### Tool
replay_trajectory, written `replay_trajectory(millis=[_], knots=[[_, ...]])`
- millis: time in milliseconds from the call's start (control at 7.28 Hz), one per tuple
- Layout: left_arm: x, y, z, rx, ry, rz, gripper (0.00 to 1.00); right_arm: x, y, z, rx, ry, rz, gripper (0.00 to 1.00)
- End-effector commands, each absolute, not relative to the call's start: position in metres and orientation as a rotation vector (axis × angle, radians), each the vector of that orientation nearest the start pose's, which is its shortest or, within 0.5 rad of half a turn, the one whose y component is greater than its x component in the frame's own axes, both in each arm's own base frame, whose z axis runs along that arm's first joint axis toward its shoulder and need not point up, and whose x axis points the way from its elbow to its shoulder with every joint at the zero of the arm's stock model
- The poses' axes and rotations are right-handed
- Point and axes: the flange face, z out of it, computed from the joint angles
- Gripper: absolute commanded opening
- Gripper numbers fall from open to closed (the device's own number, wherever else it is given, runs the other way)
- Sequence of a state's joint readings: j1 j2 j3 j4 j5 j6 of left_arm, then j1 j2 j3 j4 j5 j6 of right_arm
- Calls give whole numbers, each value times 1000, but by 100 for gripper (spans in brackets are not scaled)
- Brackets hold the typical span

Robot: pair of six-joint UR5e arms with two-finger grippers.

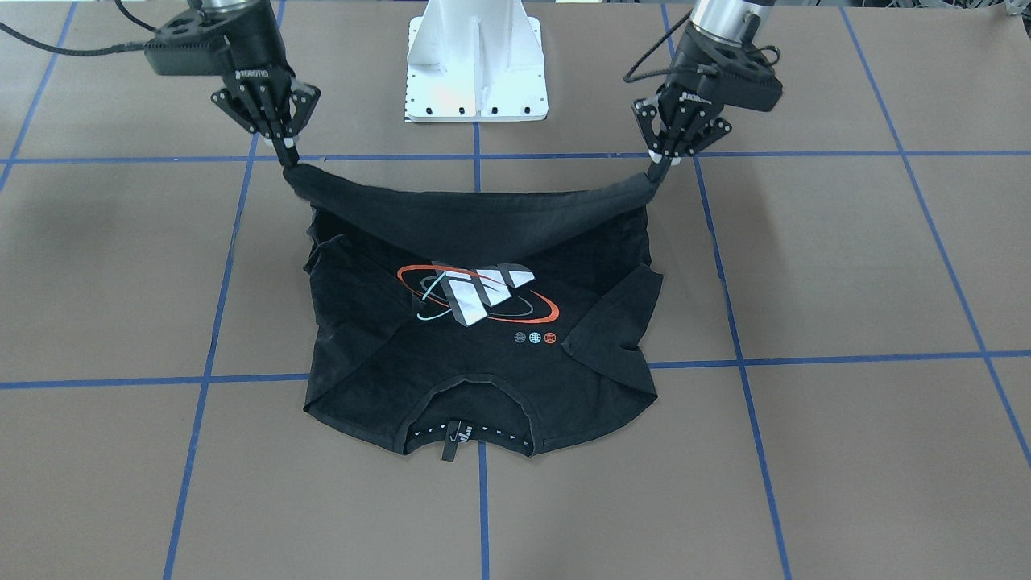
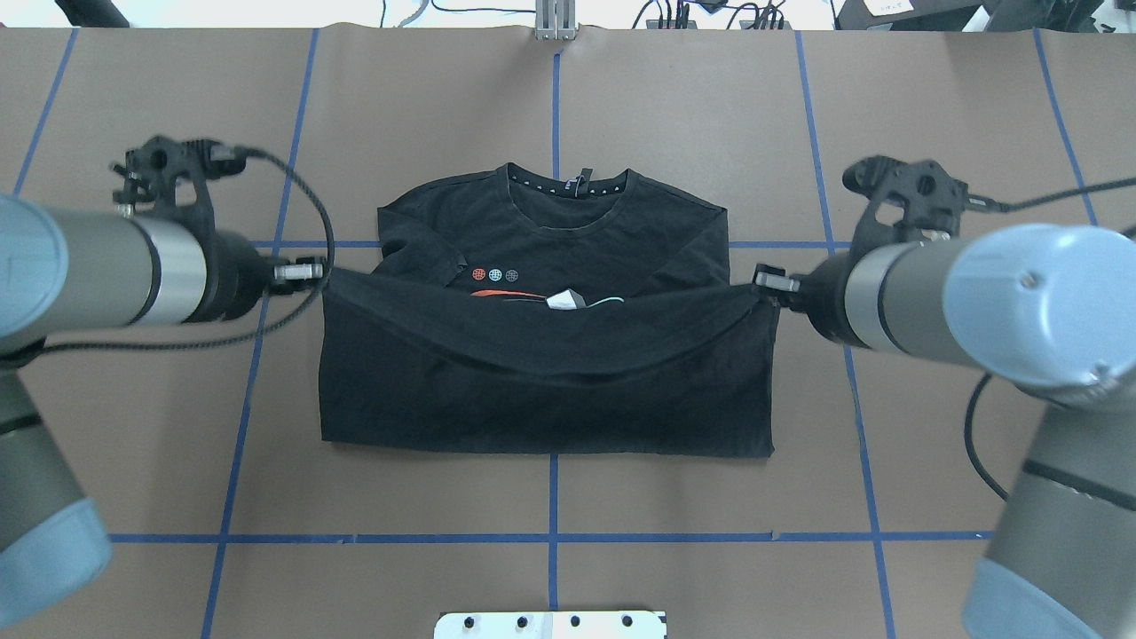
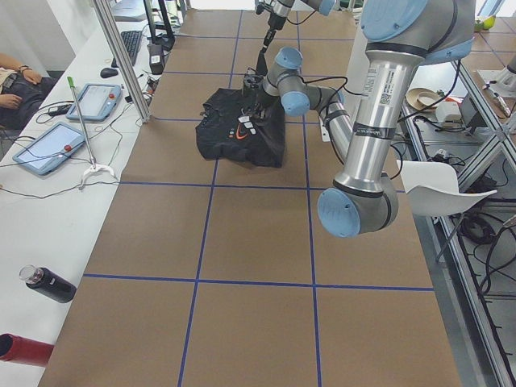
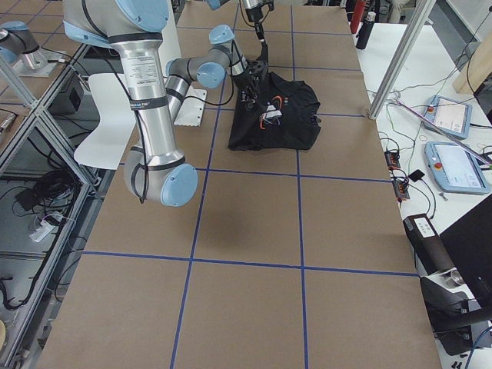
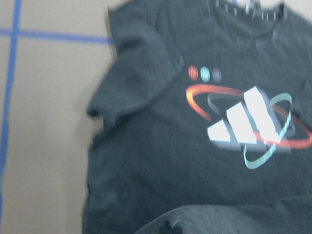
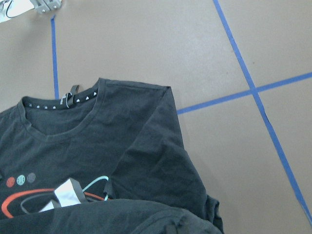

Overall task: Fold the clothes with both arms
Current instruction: 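Lift the hem with both grippers and fold it toward the collar, then lower the hem near the collar and open both grippers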

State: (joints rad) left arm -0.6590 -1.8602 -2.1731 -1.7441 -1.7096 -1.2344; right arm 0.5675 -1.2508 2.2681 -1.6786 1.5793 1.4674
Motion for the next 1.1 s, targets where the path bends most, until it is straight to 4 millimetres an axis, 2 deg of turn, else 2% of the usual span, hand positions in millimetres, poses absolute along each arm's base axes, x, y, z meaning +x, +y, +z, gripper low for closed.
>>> replay_trajectory(millis=[0, 137, 275, 550, 687, 824, 962], knots=[[320, -458, 217, 462, 954, -262, 0, -335, -423, 215, 336, -822, 477, 0], [324, -469, 219, 498, 920, -263, 0, -334, -438, 215, 349, -807, 483, 0], [333, -487, 231, 527, 862, -267, 0, -342, -454, 221, 352, -777, 482, 0], [389, -542, 269, 530, 775, -280, 0, -381, -489, 239, 327, -698, 486, 0], [424, -569, 300, 513, 751, -275, 0, -398, -502, 256, 317, -674, 487, 0], [442, -584, 333, 510, 746, -271, 0, -414, -515, 274, 327, -694, 484, 0], [445, -587, 345, 541, 735, -212, 0, -428, -528, 300, 331, -676, 464, 0]])
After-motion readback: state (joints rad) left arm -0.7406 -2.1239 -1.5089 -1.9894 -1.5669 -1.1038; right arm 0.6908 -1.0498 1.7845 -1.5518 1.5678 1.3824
